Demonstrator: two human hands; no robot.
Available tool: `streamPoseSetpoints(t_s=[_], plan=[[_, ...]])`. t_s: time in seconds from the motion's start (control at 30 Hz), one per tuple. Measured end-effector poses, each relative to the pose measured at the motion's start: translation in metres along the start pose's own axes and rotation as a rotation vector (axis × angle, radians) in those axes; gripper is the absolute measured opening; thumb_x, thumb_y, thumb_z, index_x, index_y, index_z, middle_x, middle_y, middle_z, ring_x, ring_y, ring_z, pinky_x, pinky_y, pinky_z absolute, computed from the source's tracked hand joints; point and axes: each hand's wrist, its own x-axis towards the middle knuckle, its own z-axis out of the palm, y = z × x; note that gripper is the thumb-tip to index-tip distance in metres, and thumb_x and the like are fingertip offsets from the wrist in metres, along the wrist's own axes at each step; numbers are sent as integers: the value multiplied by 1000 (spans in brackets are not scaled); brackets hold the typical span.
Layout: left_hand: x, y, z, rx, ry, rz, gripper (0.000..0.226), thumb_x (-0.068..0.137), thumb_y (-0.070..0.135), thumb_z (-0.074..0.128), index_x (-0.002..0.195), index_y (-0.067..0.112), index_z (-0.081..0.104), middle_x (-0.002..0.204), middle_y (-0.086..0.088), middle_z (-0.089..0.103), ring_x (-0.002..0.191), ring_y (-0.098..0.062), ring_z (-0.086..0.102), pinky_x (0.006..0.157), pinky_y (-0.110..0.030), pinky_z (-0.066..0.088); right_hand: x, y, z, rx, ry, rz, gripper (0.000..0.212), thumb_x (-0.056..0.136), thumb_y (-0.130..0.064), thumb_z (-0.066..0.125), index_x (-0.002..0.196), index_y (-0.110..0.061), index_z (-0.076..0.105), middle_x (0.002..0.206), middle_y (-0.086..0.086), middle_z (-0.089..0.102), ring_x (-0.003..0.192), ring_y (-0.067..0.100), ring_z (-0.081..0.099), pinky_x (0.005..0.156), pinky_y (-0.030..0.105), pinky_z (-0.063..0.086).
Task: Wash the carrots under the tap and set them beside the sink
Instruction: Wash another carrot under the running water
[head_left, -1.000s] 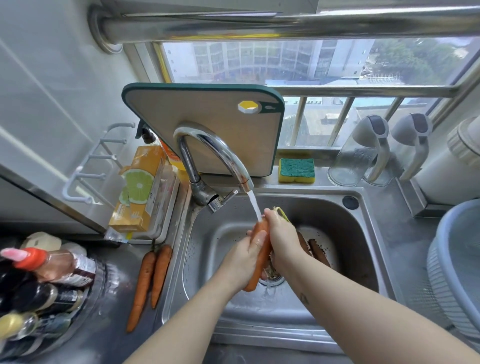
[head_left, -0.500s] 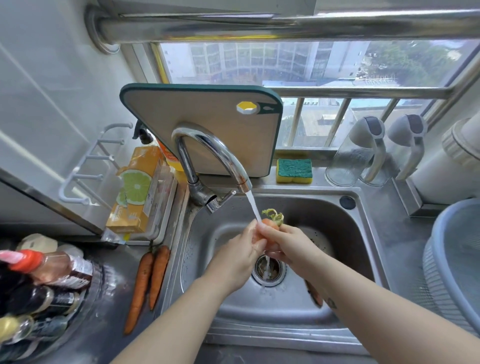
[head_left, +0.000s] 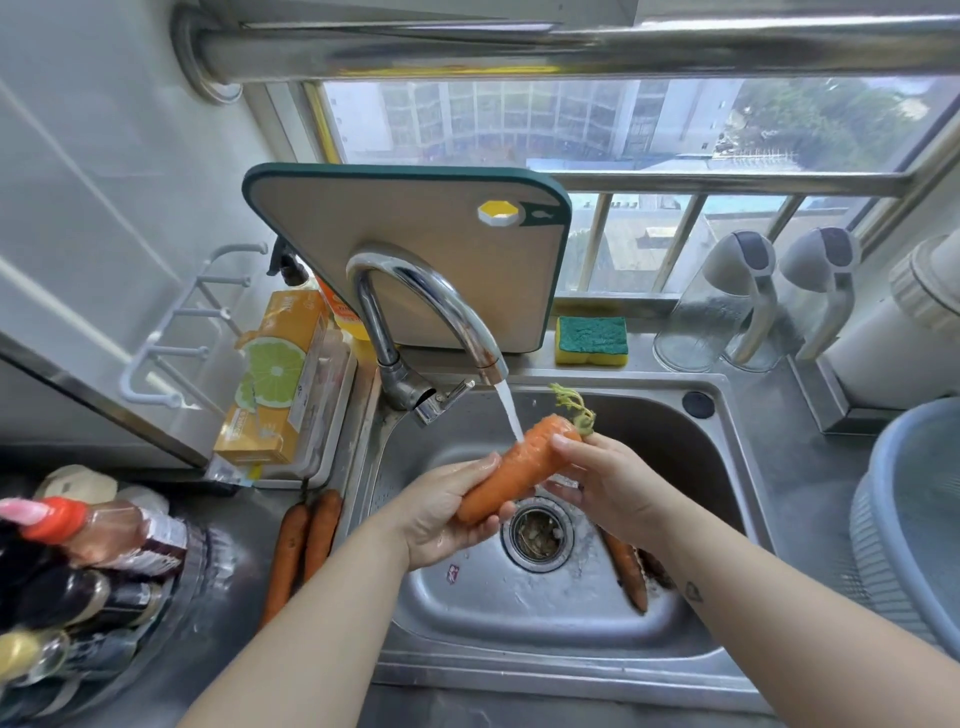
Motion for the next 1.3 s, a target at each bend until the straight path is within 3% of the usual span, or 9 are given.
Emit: streamPoseSetpoints(t_s=[0.13,0.3,0.47,0.57,0.67,0.87,1.07,1.2,1.3], plan=[[13,-9,7,-103,278,171,14,89,17,62,99,7,59,87,-16,67,74,-24,67,58,-24,59,-1,-2,-4,105,63,-49,36,74,2,65,108,-6,58,97,13,66,90,22,66,90,39,53],[25,-14,20,-288,431,276,11,92,16,58,95,6,54,93,-16,64,79,-22,65,69,-31,53,-11,-6,-10,-102,104,-40,41,76,13,67,111,-6,57,101,13,60,92,27,65,84,44,57],[27,-17,25,-425,270,362,32,97,4,45,127,15,44,112,-14,60,107,-27,57,83,-37,47,-22,-25,-16,-319,-24,213,30,89,-19,63,117,-7,60,107,15,63,92,24,65,65,34,58],[26,-19,33,-450,137,359,36,96,0,43,129,15,40,110,-14,61,104,-26,59,84,-35,48,-26,-25,-14,-342,-114,425,37,96,-33,50,118,-4,55,100,19,62,69,25,63,51,25,50],[28,-20,38,-311,135,375,30,95,0,45,125,3,43,122,-17,55,103,-19,58,84,-29,50,-23,-19,-11,-297,-70,389,36,95,-40,50,108,-8,58,80,16,64,49,14,47,41,15,35],[29,-29,26,23,39,375,80,88,-4,56,148,15,7,125,-2,52,112,-16,55,90,-31,52,-19,-11,-13,-119,-90,528,45,93,-53,42,95,-9,51,68,12,58,34,8,32,34,13,23],[37,-20,35,-63,334,454,32,99,24,43,130,15,40,129,-20,53,110,-28,58,79,-39,56,-10,-2,-2,-36,-207,576,62,76,-68,53,79,-6,55,72,6,50,33,5,28,38,14,18],[41,-18,30,-79,219,427,52,98,23,44,146,20,23,138,-17,47,109,-23,58,70,-33,57,-8,-5,1,62,-177,586,58,77,-63,54,80,-5,52,68,7,53,29,4,28,32,13,21],[41,-25,20,98,112,422,88,88,11,61,150,28,1,144,-13,42,122,-19,51,97,-42,49,-10,-7,-1,123,-163,598,54,79,-61,52,76,-6,52,64,7,54,28,4,27,32,11,20]])
